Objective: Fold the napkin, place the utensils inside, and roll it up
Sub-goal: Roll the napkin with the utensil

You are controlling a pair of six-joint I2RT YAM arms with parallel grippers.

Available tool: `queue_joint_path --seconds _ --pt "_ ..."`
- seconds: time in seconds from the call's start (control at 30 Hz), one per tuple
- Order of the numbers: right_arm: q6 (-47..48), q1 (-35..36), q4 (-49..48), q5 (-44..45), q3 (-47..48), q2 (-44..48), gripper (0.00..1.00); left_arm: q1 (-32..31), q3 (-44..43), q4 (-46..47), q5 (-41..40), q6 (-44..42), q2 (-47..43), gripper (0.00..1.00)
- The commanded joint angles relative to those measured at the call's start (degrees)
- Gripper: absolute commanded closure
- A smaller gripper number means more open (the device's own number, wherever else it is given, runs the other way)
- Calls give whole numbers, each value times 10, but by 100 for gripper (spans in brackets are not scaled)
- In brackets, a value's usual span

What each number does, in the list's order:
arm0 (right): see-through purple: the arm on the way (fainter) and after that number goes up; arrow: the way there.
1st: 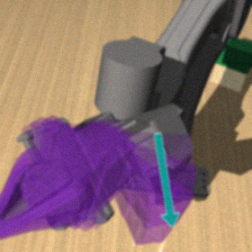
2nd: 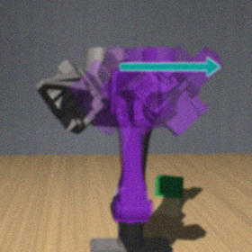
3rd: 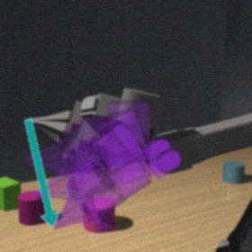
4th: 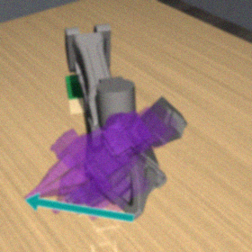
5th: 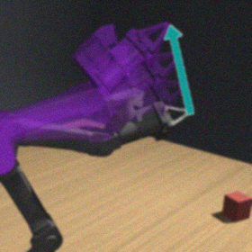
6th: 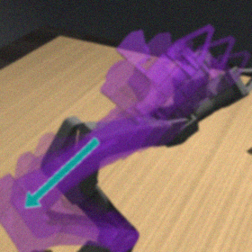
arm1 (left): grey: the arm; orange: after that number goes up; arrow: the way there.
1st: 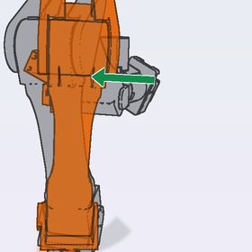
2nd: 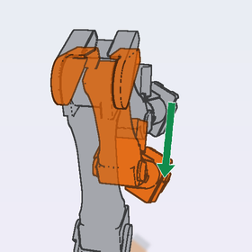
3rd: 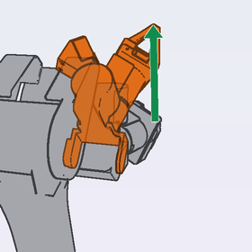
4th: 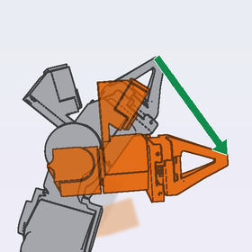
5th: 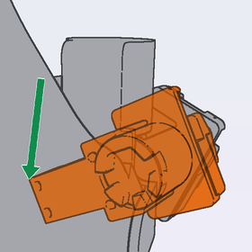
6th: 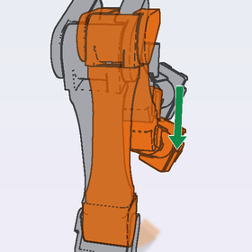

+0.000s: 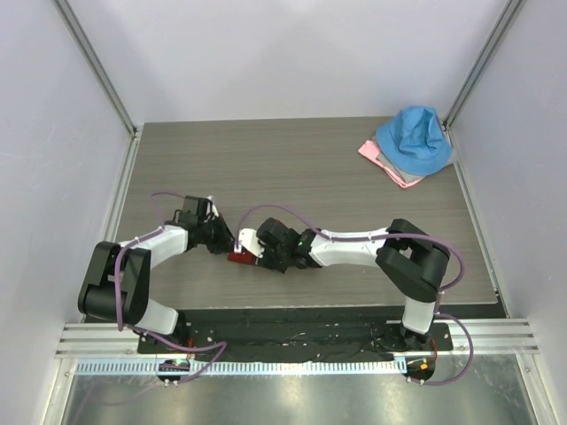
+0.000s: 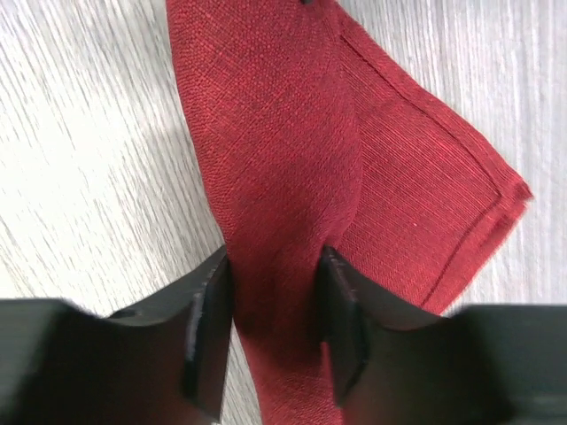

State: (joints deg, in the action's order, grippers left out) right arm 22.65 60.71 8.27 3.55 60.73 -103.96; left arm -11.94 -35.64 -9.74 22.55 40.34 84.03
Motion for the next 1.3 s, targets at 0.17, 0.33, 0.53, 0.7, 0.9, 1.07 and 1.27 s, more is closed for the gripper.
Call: queue_joint_path --seconds 0.17,0.33,0.53,0.7,0.9,1.07,1.27 --pt "-55 -61 149 -215 100 -77 66 27 -46 -20 -50 -19 -31 52" --pt "-116 -110 202 -336 149 -110 68 28 -30 -36 -112 -25 -92 34" --pt "-171 -154 279 -460 235 -193 70 28 22 4 -98 -26 -156 34" --pt "-210 -176 311 -546 274 -245 70 28 65 35 -65 -23 -208 34" --pt "-226 -196 311 -602 278 -273 71 26 94 78 -51 -20 -215 35" --pt "-226 -200 309 -608 281 -289 71 22 104 131 -30 -17 -182 41" --pt "-239 -205 306 -607 287 -299 71 13 118 190 -3 -1 -148 53"
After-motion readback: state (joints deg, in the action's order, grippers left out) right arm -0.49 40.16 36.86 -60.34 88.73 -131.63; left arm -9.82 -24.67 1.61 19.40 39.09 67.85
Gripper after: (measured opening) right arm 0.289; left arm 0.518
